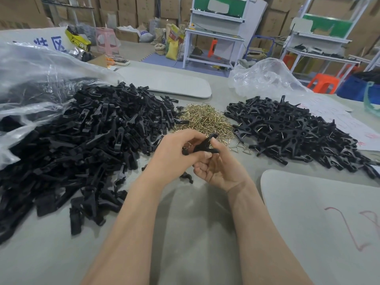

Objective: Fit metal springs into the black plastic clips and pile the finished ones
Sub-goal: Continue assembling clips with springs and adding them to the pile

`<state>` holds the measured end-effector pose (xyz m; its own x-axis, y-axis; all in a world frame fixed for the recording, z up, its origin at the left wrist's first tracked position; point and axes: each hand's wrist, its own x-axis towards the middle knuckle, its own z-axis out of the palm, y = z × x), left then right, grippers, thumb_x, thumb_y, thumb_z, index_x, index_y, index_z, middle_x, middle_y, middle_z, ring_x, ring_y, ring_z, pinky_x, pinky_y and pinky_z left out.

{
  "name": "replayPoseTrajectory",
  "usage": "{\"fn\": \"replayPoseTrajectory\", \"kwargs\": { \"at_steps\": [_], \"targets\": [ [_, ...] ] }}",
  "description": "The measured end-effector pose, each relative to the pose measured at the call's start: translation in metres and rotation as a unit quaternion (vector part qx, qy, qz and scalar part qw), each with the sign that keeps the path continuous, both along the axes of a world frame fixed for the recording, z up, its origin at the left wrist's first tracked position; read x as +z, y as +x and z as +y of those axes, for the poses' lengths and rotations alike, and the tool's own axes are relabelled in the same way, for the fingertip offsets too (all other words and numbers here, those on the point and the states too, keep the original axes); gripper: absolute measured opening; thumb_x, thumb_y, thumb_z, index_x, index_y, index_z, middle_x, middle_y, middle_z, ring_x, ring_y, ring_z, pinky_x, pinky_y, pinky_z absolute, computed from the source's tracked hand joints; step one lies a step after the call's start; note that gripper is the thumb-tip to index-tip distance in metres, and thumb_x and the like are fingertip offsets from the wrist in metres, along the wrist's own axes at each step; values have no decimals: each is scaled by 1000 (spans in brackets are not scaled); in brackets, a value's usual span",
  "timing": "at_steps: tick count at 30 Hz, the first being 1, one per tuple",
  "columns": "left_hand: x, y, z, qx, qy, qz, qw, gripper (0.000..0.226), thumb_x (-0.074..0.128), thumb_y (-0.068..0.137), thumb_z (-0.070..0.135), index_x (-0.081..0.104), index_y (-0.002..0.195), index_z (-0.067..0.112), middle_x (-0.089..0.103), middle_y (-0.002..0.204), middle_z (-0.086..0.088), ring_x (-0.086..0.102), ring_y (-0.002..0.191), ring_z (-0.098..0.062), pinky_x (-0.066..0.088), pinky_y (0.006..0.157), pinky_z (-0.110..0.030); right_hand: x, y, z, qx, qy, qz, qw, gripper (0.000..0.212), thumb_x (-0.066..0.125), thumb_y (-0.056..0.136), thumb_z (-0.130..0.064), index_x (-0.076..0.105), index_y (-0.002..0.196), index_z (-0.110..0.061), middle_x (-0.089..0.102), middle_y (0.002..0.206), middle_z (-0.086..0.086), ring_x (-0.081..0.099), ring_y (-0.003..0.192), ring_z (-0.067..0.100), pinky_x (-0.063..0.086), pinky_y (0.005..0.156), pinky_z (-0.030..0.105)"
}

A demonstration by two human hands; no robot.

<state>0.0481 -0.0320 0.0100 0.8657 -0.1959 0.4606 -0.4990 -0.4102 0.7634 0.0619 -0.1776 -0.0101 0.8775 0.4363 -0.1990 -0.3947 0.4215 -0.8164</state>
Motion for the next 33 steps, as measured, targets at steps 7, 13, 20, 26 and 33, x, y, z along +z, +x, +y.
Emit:
{"fn": "replayPoseTrajectory", "kwargs": {
  "at_steps": [7, 13, 20, 26, 33],
  "targets": [
    [1, 0, 1, -14, -27, 28, 999, 30, 77, 76, 17, 66, 90, 40, 66, 89, 28, 61, 85, 10, 44, 78, -5, -1, 1, 3, 16, -1, 20, 1000, 47, 55, 75, -49, 76, 77, -8, 70, 63, 3, 68, 56, 10, 57, 56, 21],
    [-9, 6, 4, 64, 47, 69, 994, 22, 74, 80, 27, 65, 99, 30, 64, 92, 19, 59, 92, -3, 43, 82, -16, 12, 6, -7, -85, -234, -70, 966, 57, 60, 69, -67, 67, 92, -14, 67, 68, -2, 56, 52, 8, 51, 53, 20],
    [-10, 11, 9, 164, 31, 94, 982, 35, 61, 91, 22, 58, 126, 25, 55, 121, 10, 51, 108, -5, 35, 92, -22, 35, 26, -16, -371, -211, -129, 895, 42, 63, 91, -18, 51, 127, -1, 66, 83, 5, 65, 56, 6, 54, 56, 18],
    [-7, 15, 15, 288, -132, 143, 938, 29, 43, 96, 6, 62, 111, 22, 61, 112, 8, 54, 93, -6, 44, 82, -22, 35, 10, -7, -228, -479, -180, 828, 70, 66, 85, -42, 36, 143, -18, 60, 110, -2, 61, 97, 17, 52, 86, 34],
    [-19, 19, 14, 255, 10, 126, 959, 32, 52, 94, 16, 58, 124, 24, 57, 123, 0, 53, 110, -18, 43, 92, -32, 25, -10, 34, 69, -691, -234, 681, 23, 71, 83, -28, 64, 99, -12, 64, 89, 4, 62, 84, 22, 49, 70, 30]
  ]
}}
